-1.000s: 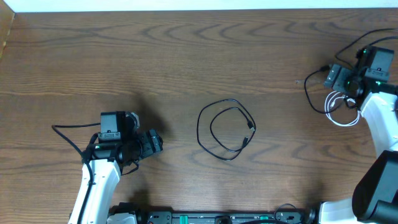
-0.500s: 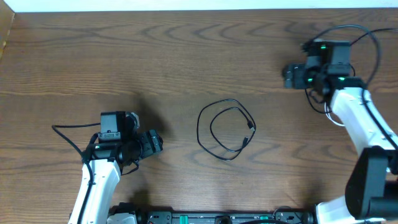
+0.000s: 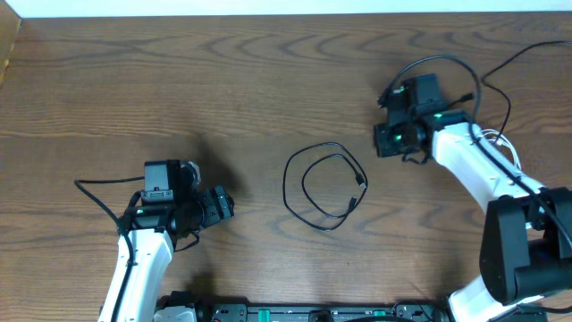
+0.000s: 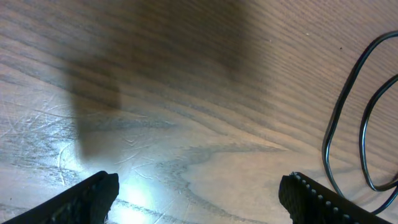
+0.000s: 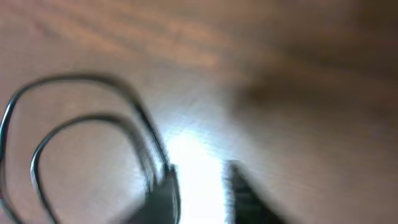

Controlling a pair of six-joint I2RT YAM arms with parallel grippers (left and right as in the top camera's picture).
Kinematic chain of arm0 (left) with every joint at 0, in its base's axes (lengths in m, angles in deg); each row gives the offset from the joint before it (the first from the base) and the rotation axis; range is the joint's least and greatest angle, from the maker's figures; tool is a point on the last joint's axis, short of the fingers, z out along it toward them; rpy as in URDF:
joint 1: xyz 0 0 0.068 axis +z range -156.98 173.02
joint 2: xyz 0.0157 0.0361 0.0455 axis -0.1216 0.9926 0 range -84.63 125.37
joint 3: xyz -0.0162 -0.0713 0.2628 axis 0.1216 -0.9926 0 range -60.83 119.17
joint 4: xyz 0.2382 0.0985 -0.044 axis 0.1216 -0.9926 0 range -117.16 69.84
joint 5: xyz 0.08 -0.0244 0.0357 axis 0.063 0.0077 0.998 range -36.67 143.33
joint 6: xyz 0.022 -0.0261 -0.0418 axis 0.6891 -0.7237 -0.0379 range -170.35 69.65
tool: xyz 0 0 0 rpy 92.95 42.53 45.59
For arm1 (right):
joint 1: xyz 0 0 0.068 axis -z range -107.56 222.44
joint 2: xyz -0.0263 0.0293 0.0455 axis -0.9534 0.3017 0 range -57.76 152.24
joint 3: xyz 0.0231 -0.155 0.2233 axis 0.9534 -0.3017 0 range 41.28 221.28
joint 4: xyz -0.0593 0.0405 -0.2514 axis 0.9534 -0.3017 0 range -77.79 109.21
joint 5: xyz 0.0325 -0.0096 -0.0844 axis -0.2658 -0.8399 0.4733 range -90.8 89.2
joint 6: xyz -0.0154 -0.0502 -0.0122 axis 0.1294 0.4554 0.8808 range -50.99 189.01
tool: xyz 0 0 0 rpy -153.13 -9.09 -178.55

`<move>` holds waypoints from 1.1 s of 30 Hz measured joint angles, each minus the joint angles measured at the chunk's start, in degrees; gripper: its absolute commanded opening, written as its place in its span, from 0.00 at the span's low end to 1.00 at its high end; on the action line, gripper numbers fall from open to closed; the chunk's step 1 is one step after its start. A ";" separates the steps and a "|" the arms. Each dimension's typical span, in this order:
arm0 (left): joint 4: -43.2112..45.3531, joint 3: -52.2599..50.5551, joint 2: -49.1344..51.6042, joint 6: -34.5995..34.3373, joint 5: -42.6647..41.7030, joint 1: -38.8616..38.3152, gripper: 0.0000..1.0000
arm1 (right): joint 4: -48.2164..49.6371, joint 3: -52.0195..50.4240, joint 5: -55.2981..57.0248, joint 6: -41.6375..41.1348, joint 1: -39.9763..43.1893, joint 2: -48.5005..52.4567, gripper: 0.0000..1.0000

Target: Untangle cables

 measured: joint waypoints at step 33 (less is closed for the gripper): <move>0.09 0.00 0.00 0.00 0.00 0.00 0.88 | 15.98 -11.41 -0.15 -15.02 -21.11 0.00 0.82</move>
